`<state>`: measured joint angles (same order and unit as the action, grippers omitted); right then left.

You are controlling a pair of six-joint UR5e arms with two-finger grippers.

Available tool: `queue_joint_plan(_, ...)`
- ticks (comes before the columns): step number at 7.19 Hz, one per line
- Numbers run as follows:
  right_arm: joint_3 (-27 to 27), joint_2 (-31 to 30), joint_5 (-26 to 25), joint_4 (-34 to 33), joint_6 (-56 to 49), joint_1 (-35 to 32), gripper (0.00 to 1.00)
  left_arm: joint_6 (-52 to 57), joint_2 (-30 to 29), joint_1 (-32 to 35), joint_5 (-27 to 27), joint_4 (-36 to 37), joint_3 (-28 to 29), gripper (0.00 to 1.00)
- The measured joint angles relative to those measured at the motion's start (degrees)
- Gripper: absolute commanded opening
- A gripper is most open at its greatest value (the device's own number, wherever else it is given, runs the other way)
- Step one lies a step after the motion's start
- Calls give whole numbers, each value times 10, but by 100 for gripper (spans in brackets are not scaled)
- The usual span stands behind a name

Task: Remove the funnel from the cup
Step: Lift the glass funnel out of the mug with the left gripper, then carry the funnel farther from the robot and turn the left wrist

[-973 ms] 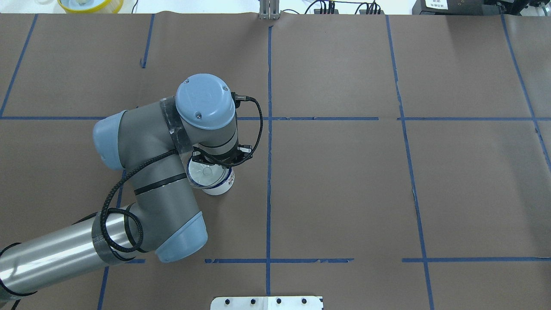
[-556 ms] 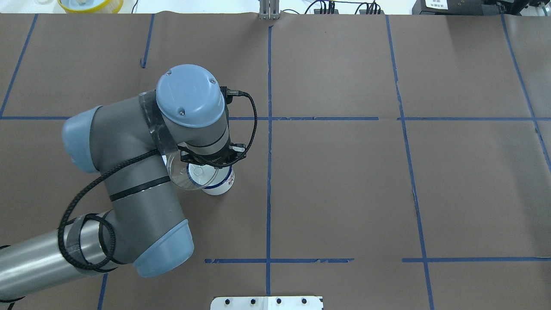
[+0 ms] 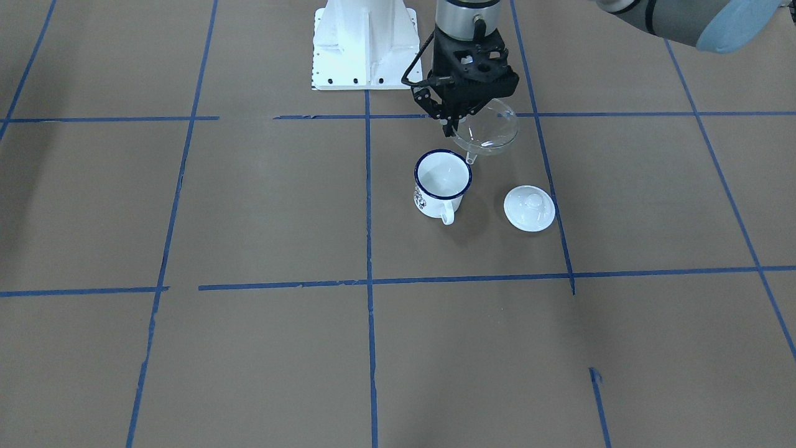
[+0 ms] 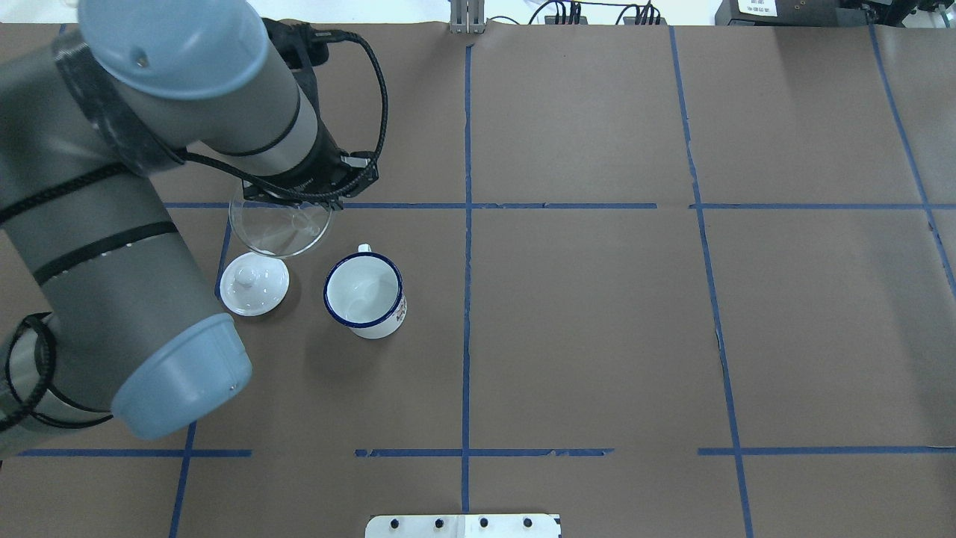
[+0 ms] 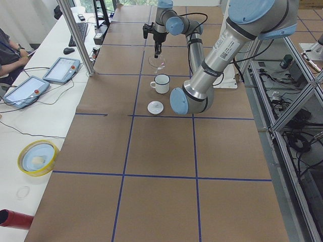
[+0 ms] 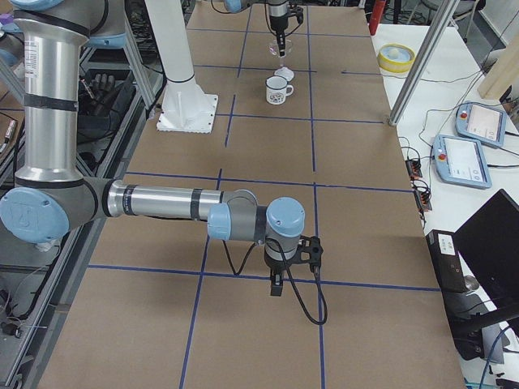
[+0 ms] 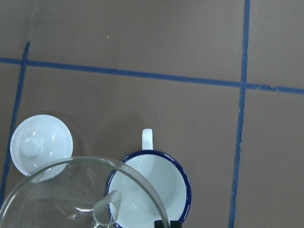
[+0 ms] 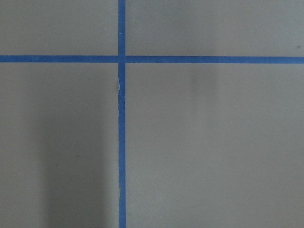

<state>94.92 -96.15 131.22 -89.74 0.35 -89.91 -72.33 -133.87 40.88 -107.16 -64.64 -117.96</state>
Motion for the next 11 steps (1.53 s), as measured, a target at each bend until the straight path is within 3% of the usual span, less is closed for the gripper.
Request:
queue_joint_plan(2, 0, 0, 0, 0, 0, 0, 100, -83, 27, 32, 19, -120, 21, 0)
queue_joint_plan(5, 0, 0, 0, 0, 0, 0, 100, -244, 83, 42, 128, -373, 120, 0)
queue_joint_plan(9, 0, 0, 0, 0, 0, 0, 100, -407, 93, 21, 288, -581, 310, 0)
queue_joint_plan(11, 0, 0, 0, 0, 0, 0, 100, -450, 110, -9, 368, -671, 365, 0)
